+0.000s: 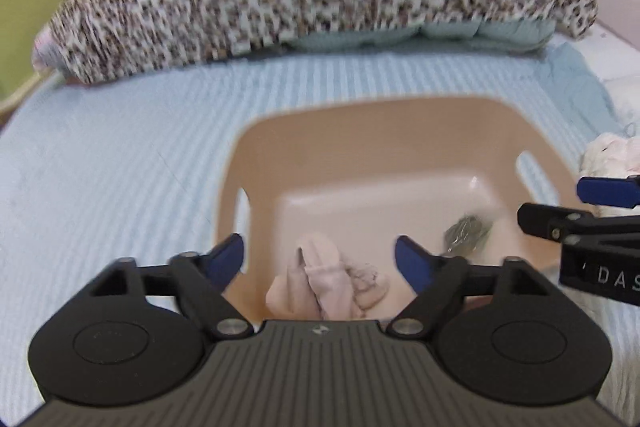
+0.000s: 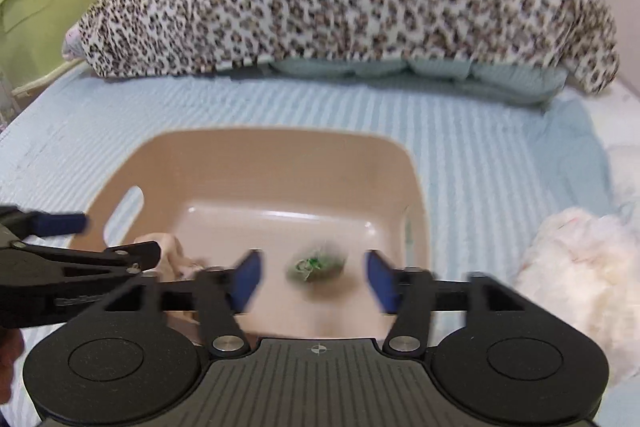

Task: Organize objects
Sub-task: 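Carry sock and herb bag over the basket and open both tools, then grasp the green snack packet with the left tool while the right grasps the battery box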

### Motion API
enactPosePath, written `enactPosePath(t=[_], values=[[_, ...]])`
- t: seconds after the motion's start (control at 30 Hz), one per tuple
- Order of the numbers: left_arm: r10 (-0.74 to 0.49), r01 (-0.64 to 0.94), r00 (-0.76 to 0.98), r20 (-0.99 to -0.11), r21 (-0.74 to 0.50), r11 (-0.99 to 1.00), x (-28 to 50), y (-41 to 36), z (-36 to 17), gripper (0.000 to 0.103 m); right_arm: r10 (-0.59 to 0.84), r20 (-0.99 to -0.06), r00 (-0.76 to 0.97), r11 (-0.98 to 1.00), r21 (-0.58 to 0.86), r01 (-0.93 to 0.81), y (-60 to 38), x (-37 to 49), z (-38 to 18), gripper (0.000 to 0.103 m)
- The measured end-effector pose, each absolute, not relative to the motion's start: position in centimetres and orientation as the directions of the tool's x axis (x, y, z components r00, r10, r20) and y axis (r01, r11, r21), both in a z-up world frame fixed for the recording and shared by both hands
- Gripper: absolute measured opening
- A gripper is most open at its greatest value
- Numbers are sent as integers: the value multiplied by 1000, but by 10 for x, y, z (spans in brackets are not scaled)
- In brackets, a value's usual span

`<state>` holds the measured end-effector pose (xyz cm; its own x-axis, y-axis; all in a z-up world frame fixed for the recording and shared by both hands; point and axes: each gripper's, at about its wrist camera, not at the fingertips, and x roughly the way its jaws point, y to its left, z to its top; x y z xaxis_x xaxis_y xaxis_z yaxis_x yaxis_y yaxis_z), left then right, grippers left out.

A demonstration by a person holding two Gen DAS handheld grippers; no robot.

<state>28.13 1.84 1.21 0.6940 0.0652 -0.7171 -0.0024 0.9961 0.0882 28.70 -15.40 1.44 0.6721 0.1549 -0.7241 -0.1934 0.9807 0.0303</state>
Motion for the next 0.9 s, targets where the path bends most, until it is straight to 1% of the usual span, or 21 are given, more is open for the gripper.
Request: enactPosePath(t=[0.03, 0.07, 0.13, 0.2, 0.23, 0.4, 0.6, 0.9], values=[[63, 7, 702, -709, 96, 995, 273, 18, 19, 85, 155, -716, 680, 980, 26, -196, -155, 281, 20, 78], [64, 12, 704, -708, 102, 995, 267, 17, 25, 85, 157, -712, 684, 980, 28, -196, -157, 273, 26, 80], [65, 10, 700, -711, 102, 995, 253, 19, 33, 86, 161, -708, 688, 981, 40, -190, -162, 259, 35, 93], [61, 2, 687, -724, 85, 996, 238, 24, 36, 86, 167, -703, 691, 981, 51, -185, -164, 243, 39, 101], [56, 1, 677, -734, 77, 997, 231, 26, 36, 86, 167, -703, 691, 981, 52, -185, -165, 236, 40, 103], [54, 11, 625, -779, 78, 997, 197, 33, 21, 87, 149, -728, 669, 982, 29, -188, -164, 200, 32, 103], [53, 0, 542, -838, 63, 998, 171, 41, -11, 87, 132, -788, 601, 980, 11, -200, -160, 170, 1, 103], [28, 7, 450, -893, 35, 999, 147, 33, -53, 86, 134, -845, 518, 983, 46, -180, -162, 146, -41, 103]])
